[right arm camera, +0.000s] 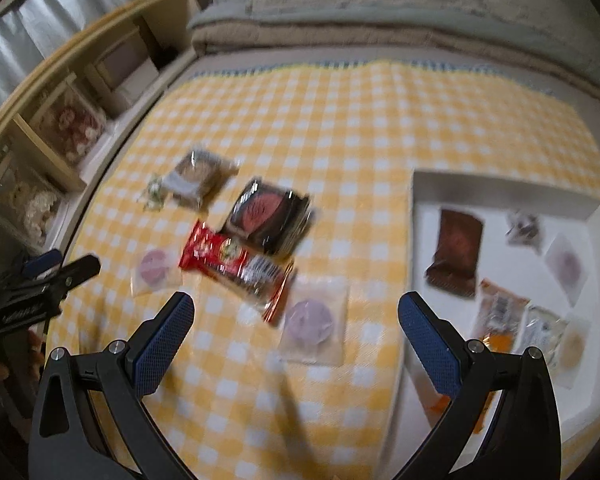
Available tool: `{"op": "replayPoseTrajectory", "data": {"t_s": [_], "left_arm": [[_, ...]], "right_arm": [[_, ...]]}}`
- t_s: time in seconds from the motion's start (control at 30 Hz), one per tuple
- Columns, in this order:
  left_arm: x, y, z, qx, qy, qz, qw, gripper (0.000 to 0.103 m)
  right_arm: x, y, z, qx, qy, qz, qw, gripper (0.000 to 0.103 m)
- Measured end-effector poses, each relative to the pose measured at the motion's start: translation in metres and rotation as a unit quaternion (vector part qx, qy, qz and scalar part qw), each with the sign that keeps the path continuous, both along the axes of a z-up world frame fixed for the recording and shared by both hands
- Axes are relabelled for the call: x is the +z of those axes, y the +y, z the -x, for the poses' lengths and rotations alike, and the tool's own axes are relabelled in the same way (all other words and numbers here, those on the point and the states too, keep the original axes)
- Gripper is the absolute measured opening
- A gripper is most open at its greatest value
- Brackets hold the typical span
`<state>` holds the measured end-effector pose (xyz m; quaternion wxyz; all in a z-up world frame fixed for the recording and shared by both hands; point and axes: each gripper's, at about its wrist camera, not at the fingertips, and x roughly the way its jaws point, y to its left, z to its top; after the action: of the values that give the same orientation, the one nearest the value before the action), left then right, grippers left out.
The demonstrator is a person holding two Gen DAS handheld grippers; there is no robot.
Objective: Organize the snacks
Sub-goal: 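Move both open tools back over the remaining snacks on the mat, then grasp the pink cookie packet with the left tool while the right tool grasps the purple cookie packet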
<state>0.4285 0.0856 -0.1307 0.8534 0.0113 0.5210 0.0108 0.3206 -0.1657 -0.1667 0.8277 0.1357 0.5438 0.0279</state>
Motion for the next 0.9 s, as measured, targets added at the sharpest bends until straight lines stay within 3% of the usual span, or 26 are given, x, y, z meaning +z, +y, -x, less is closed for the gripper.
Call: {"op": "replayPoseTrajectory", "data": {"t_s": [0.17,0.43,0.7,0.8,0.9], "left_arm": [[-0.025,0.022,-0.024,0.051,0.005,-0.002,0.9987,0.103],[-0.066,0.033,-0.059,0.089,0.025,-0.028,0.9953,0.103],[-0.096,0.021,-0.073,0.055,0.045,-0.087,0.9937,0.103],[-0.099,0.022,-0.071,0.041,0.053,-0.085,0.9942,0.103],[-0.102,0.022,-0.066,0.022,0.067,-0.086,0.9938,0.103]], "right_arm": [[-0.023,0.009,-0.010,0.014,0.043,-0.004,0.999,0.102],[-0.057,0.020,-0.023,0.025,0.102,0.016,0.994,0.072],[-0.084,0.026,-0.028,0.039,0.141,0.086,0.986,0.067],[-0.092,0.031,-0.026,0.056,0.149,0.112,0.981,0.055],[-0.093,0.035,-0.023,0.064,0.148,0.121,0.980,0.055]]}}
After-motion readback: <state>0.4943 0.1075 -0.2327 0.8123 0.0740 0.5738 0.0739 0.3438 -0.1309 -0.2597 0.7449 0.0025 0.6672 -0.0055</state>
